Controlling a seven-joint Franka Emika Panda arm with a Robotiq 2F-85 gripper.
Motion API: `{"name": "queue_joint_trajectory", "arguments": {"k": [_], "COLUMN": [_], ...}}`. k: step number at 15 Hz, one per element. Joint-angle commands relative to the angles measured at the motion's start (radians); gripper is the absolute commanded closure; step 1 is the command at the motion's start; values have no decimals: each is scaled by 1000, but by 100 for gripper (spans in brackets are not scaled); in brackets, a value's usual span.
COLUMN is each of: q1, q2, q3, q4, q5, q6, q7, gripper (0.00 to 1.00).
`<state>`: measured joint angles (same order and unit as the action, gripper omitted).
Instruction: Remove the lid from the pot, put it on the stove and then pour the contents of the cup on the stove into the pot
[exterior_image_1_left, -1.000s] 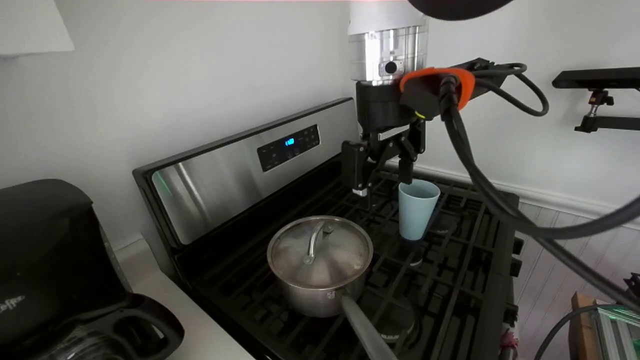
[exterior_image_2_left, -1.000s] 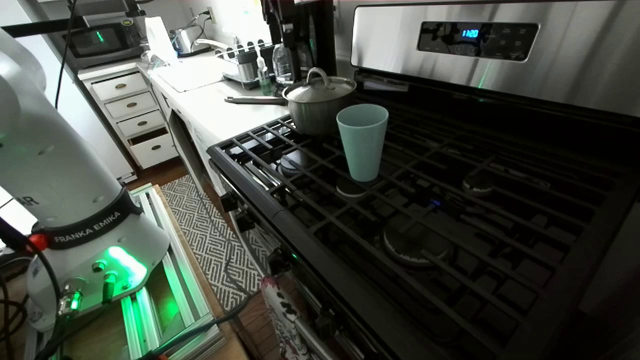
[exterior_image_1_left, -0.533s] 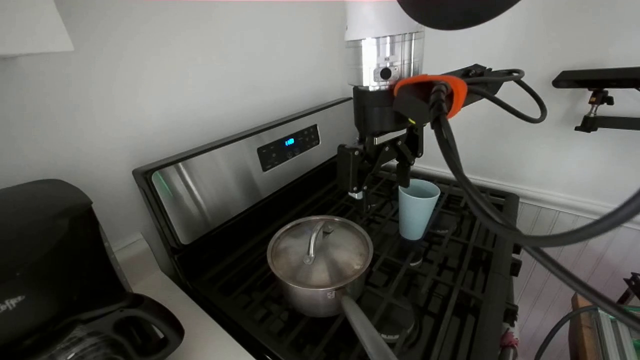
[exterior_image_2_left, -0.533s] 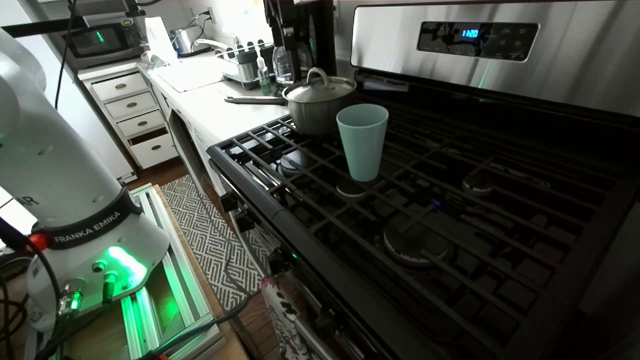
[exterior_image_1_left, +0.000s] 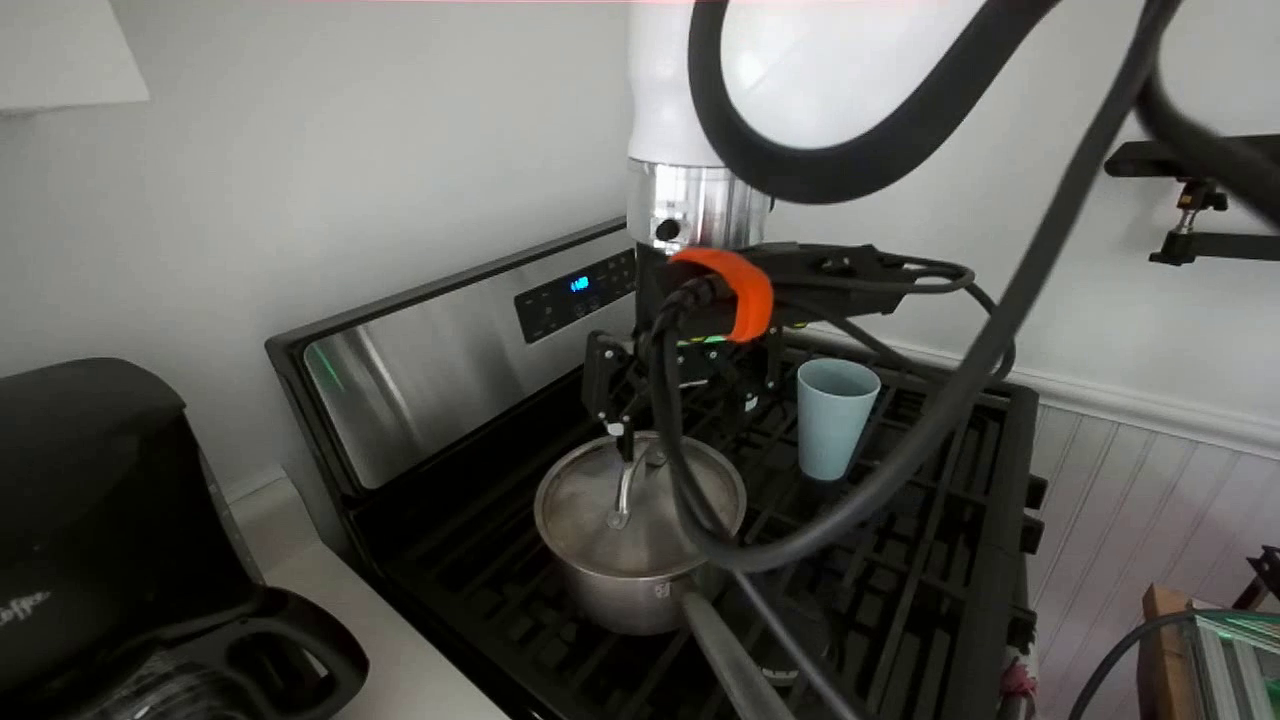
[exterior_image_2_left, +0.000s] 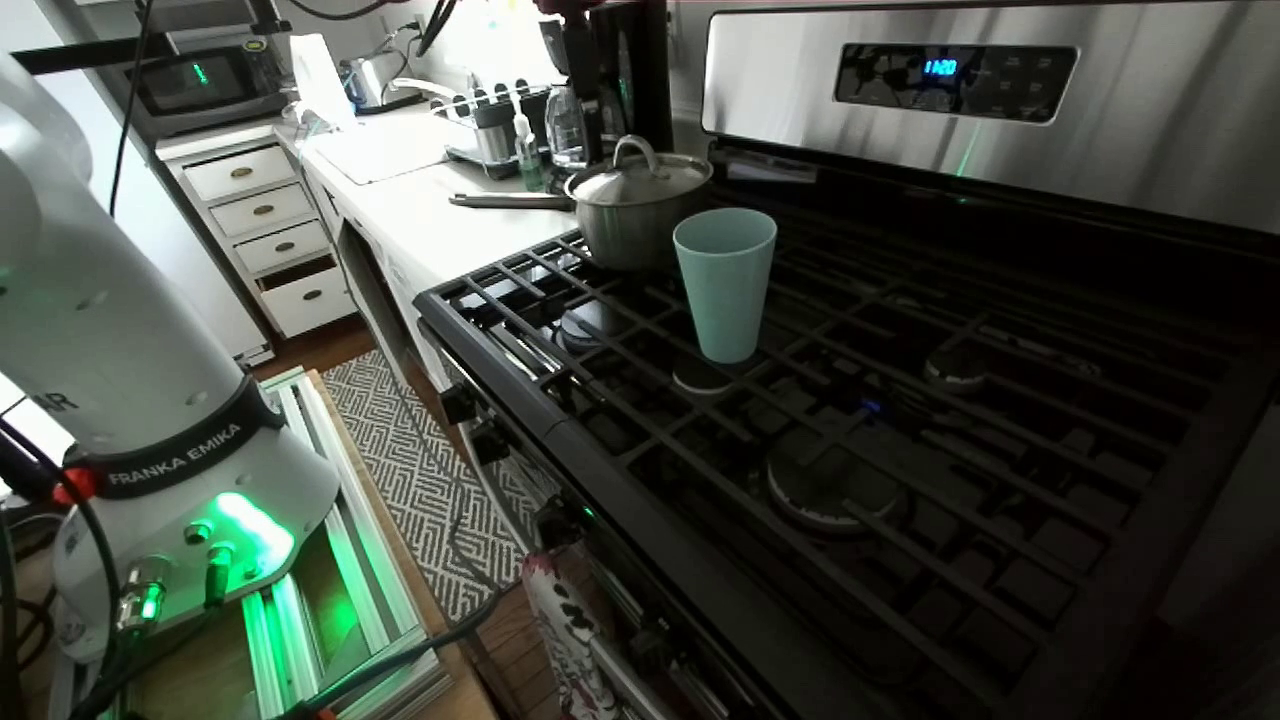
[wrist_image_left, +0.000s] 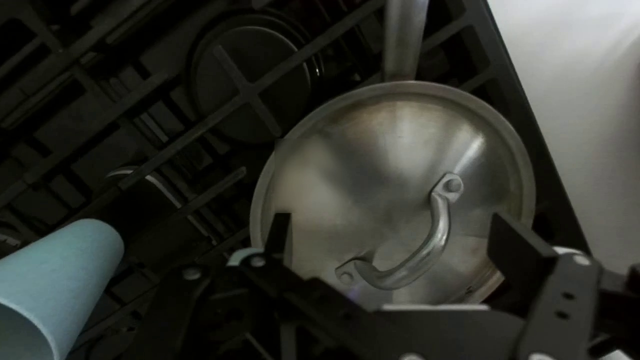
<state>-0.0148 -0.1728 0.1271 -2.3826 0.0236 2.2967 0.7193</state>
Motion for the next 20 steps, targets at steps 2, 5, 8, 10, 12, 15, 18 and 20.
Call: {"name": "queue_joint_trajectory", "arguments": {"k": [2, 5, 8, 10, 12, 15, 18, 20], "q1": [12, 17, 20, 21, 23, 25, 27, 27], "q2": [87, 122, 140, 151, 161, 171, 176, 180], "q3": [-3, -10, -18, -23, -27, -31, -33, -34], "q4": [24, 33, 42, 49, 57, 64, 67, 69], "q5": [4, 1, -2, -4, -6, -7, -5, -5], "q6": [99, 143, 166, 170, 169, 167, 165, 166], "q7": [146, 193, 218, 231, 240, 249, 253, 255], "gripper": [0, 0, 19, 30, 45, 45, 17, 49]}}
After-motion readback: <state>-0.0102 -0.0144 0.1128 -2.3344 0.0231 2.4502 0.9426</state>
